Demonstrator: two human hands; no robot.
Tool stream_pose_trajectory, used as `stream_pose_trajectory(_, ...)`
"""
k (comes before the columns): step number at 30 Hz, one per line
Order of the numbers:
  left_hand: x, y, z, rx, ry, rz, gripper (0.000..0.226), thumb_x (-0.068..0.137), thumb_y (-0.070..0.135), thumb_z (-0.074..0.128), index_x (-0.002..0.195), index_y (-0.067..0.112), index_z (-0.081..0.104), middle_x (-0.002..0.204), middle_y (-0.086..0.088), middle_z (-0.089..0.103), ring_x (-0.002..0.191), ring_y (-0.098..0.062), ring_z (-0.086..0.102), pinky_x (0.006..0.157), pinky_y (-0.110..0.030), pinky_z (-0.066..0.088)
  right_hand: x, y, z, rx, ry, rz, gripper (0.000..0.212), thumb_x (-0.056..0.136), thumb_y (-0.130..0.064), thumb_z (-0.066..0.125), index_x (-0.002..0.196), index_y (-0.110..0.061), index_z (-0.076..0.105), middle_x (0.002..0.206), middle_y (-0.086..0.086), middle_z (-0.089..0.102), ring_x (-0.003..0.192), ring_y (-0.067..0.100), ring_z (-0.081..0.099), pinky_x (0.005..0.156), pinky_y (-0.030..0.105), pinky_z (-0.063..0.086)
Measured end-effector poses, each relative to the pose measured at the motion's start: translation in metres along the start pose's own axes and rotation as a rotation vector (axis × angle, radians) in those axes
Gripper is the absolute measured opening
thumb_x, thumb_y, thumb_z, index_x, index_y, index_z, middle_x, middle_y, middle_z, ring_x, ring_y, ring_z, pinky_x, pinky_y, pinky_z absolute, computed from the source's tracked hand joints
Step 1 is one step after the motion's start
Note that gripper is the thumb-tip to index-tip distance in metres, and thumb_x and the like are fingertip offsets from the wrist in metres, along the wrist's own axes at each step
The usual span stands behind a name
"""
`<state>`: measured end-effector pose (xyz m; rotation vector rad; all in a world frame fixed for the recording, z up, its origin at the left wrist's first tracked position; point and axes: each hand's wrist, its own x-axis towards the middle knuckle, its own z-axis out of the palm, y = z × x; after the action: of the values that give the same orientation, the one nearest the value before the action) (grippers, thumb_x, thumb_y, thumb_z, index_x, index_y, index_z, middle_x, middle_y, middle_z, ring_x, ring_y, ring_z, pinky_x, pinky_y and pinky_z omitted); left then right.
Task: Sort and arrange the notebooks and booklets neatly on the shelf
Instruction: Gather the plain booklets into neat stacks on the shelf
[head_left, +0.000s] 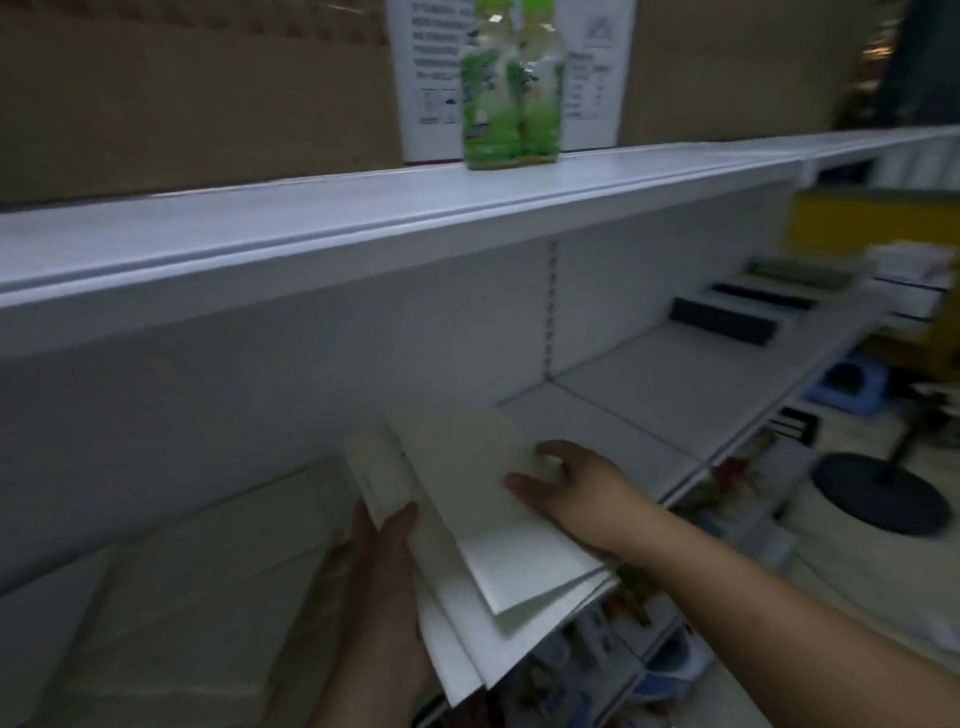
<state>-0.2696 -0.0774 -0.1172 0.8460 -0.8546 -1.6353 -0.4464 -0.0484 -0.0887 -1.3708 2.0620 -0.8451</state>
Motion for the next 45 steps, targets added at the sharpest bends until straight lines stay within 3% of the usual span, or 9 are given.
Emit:
stream_pose_trajectory(4, -0.006, -0.03, 0.028, 0.019, -0.186, -0.262, 0.074, 0.07, 0.067, 0.066, 0.134, 0.036, 0.047, 0.129, -0.005, 0.061, 0.113, -0.029, 0.061, 0.097, -0.049, 0.047, -0.022, 0.052, -0.032, 0.344, -0.039, 0.161, 0.058, 0.085, -0.032, 0.067, 0.136, -0.013, 0.046, 0.117, -0.003, 0.062, 0.102, 0.016, 0.063, 0.091, 0.027, 0.05)
stream_pose_trajectory(10, -0.003, -0.06, 0.085, 0.097, -0.241, -0.382, 0.048, 0.079, 0.014, 0.056, 0.126, 0.011, 0.056, 0.112, -0.024, 0.066, 0.097, -0.041, 0.065, 0.083, -0.05, 0.053, -0.032, 0.112, -0.08, 0.537, -0.062, 0.201, 0.029, 0.089, -0.014, 0.062, 0.118, -0.012, 0.063, 0.101, 0.006, 0.073, 0.091, 0.025, 0.07, 0.087, 0.04, 0.055)
stream_pose_trajectory(15, -0.008, -0.093, 0.152, 0.085, -0.191, -0.448, 0.068, 0.067, 0.029, 0.062, 0.131, 0.01, 0.051, 0.114, -0.028, 0.064, 0.097, -0.044, 0.065, 0.073, -0.048, 0.055, -0.027, 0.163, -0.116, 0.846, -0.093, 0.191, 0.044, 0.09, 0.008, 0.044, 0.122, -0.019, 0.058, 0.109, 0.012, 0.07, 0.098, 0.033, 0.067, 0.083, 0.041, 0.053)
stream_pose_trajectory(18, -0.008, -0.12, 0.197, 0.145, -0.165, -0.438, 0.058, 0.083, 0.055, 0.052, 0.11, 0.006, 0.066, 0.097, -0.024, 0.071, 0.082, -0.038, 0.071, 0.075, -0.047, 0.055, -0.02, 0.194, -0.139, 0.905, -0.129, 0.167, 0.045, 0.091, 0.012, 0.041, 0.118, -0.019, 0.058, 0.108, 0.009, 0.071, 0.097, 0.031, 0.068, 0.078, 0.039, 0.054)
stream_pose_trajectory(23, 0.0, -0.15, 0.252, 0.035, -0.119, -0.543, 0.062, 0.089, 0.053, 0.048, 0.114, 0.0, 0.066, 0.111, -0.027, 0.066, 0.1, -0.045, 0.064, 0.09, -0.053, 0.048, -0.011, 0.237, -0.19, 0.897, -0.136, 0.127, 0.049, 0.088, 0.015, 0.041, 0.111, -0.023, 0.062, 0.104, 0.007, 0.073, 0.093, 0.031, 0.069, 0.076, 0.037, 0.054)
stream_pose_trajectory(29, 0.012, -0.174, 0.301, 0.171, -0.01, -0.371, 0.052, 0.091, 0.05, 0.051, 0.094, 0.002, 0.068, 0.078, -0.017, 0.073, 0.078, -0.033, 0.067, 0.077, -0.042, 0.054, 0.02, 0.264, -0.222, 0.834, -0.086, 0.124, 0.056, 0.084, 0.019, 0.038, 0.106, -0.025, 0.065, 0.101, 0.003, 0.074, 0.091, 0.028, 0.07, 0.072, 0.033, 0.054)
stream_pose_trajectory(34, 0.054, -0.197, 0.323, 0.452, 0.154, -0.178, 0.038, 0.099, 0.023, 0.045, 0.117, -0.007, 0.059, 0.114, -0.021, 0.062, 0.095, -0.023, 0.055, 0.078, -0.028, 0.041, 0.068, 0.281, -0.238, 0.811, -0.025, 0.169, 0.056, 0.079, 0.022, 0.04, 0.101, -0.022, 0.066, 0.096, 0.01, 0.074, 0.09, 0.033, 0.07, 0.083, 0.042, 0.053)
stream_pose_trajectory(39, 0.105, -0.211, 0.356, 0.405, 0.125, -0.128, 0.027, 0.093, -0.002, 0.05, 0.117, -0.015, 0.056, 0.109, -0.02, 0.058, 0.091, -0.019, 0.046, 0.06, -0.022, 0.026, 0.131, 0.293, -0.266, 0.78, -0.079, 0.218, 0.052, 0.079, 0.019, 0.038, 0.097, -0.02, 0.067, 0.097, 0.01, 0.072, 0.09, 0.028, 0.065, 0.084, 0.034, 0.045)
stream_pose_trajectory(45, 0.183, -0.249, 0.379, 0.481, 0.149, -0.159, 0.027, 0.093, 0.007, 0.054, 0.112, -0.01, 0.061, 0.101, -0.024, 0.065, 0.091, -0.031, 0.062, 0.077, -0.04, 0.051, 0.197, 0.313, -0.287, 0.549, -0.008, 0.285, 0.055, 0.059, -0.005, 0.052, 0.113, -0.009, 0.065, 0.096, 0.005, 0.072, 0.089, 0.024, 0.067, 0.071, 0.025, 0.047)
